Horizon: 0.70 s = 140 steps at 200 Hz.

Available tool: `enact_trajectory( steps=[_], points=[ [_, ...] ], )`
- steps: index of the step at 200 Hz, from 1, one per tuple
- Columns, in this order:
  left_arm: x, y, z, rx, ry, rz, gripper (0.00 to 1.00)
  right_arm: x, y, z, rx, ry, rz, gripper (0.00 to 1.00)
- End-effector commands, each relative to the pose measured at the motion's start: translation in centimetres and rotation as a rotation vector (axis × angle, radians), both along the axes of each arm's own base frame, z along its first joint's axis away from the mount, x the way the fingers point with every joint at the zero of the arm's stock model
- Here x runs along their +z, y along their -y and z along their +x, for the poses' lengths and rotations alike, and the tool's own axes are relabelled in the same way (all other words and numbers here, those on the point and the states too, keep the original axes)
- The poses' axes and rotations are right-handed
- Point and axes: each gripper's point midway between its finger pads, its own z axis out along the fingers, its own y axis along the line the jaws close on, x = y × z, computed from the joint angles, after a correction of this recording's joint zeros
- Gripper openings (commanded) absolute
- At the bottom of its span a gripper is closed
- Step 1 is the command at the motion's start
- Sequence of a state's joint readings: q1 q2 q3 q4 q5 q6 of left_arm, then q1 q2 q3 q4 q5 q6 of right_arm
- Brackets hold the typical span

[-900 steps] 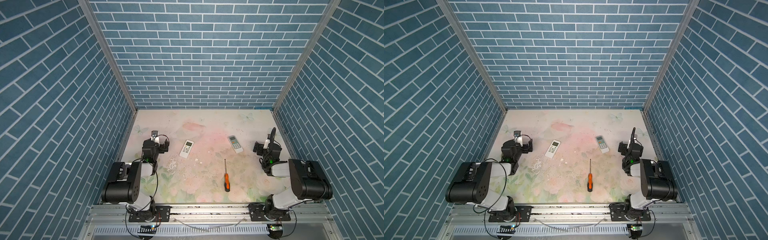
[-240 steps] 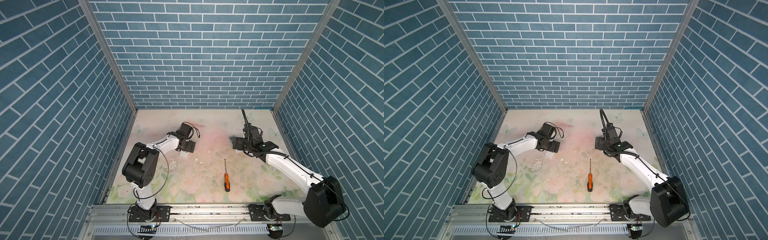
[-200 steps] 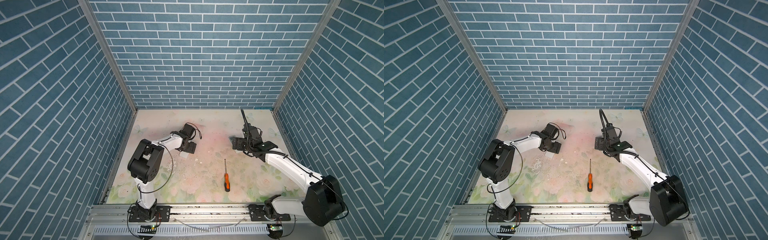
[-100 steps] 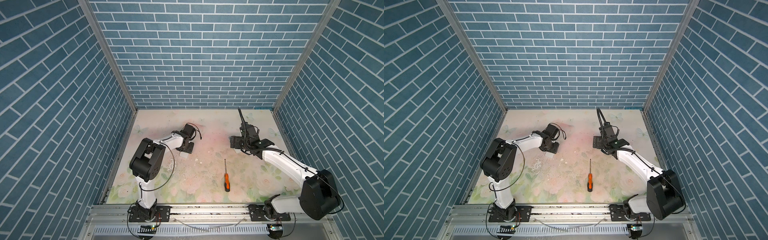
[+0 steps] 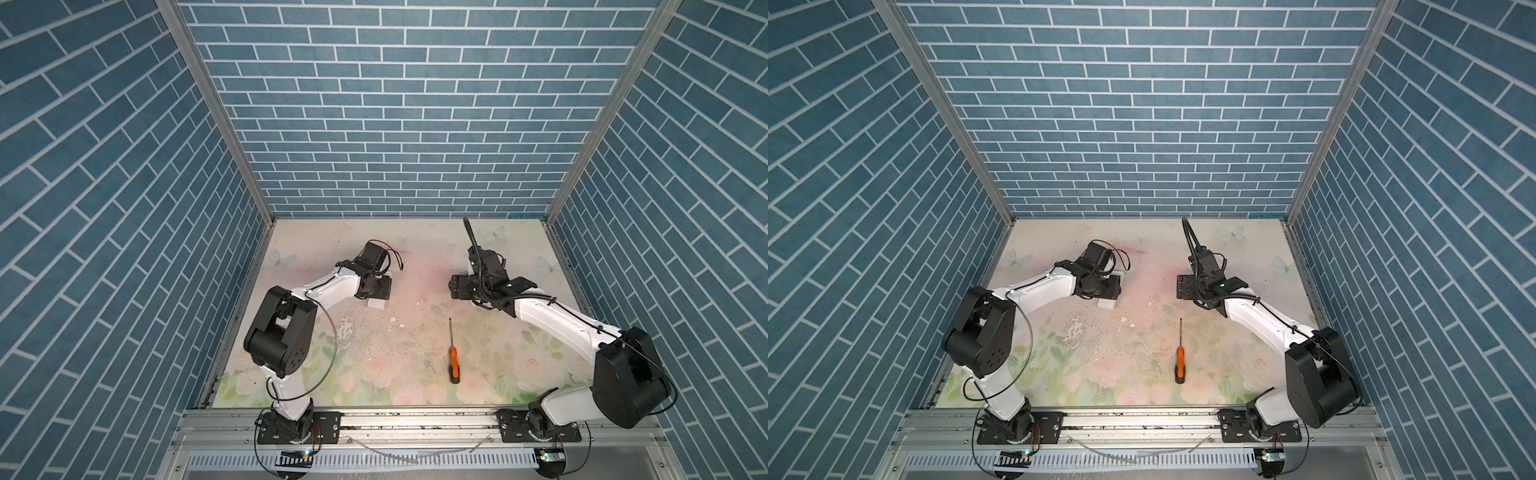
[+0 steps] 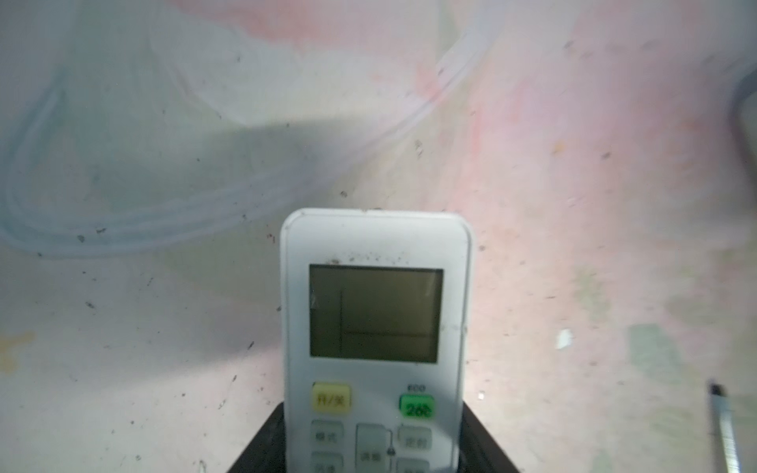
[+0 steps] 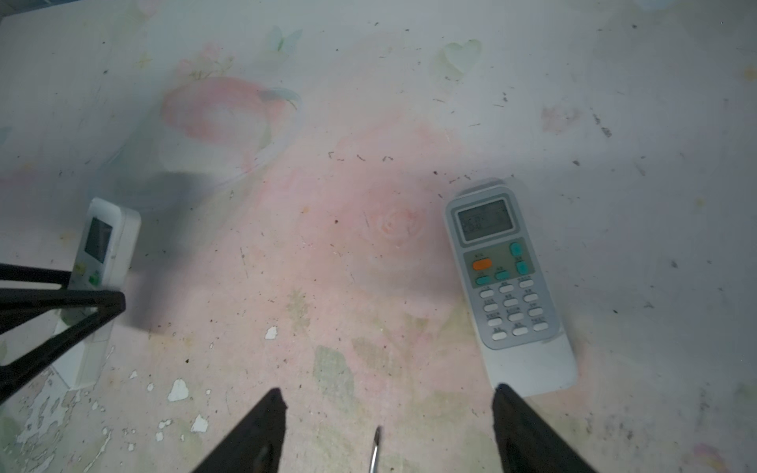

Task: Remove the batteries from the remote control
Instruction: 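Close the left gripper on the remote's lower end and lift it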

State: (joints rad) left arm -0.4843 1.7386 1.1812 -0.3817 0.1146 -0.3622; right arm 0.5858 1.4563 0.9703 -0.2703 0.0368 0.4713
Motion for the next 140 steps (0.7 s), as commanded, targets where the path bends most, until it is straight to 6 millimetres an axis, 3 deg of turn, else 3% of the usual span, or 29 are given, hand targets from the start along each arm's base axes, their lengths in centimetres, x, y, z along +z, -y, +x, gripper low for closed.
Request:
enact_trajectory(
  steps=[1, 36, 60, 98, 140],
  points=[
    [1.9, 1.7, 0.1, 0.059, 0.021, -0.167, 0.37, 1.5, -3.5, 0.3, 0.055, 0.018, 0.081, 0.67],
    [3.7, 2.7, 0.4, 0.156, 0.052, -0.354, 0.35, 2.6, -7.9, -0.5, 0.118, 0.043, 0.224, 0.45],
    [4.3, 2.9, 0.7, 0.195, 0.074, -0.418, 0.35, 3.9, -10.3, -1.3, 0.154, 0.082, 0.304, 0.37],
    [5.5, 3.7, 1.5, 0.206, 0.083, -0.495, 0.35, 5.8, -13.2, -2.9, 0.247, 0.101, 0.377, 0.36],
    [6.8, 4.5, 1.8, 0.217, 0.097, -0.593, 0.35, 5.7, -14.8, -2.8, 0.279, 0.076, 0.379, 0.43]
  ],
)
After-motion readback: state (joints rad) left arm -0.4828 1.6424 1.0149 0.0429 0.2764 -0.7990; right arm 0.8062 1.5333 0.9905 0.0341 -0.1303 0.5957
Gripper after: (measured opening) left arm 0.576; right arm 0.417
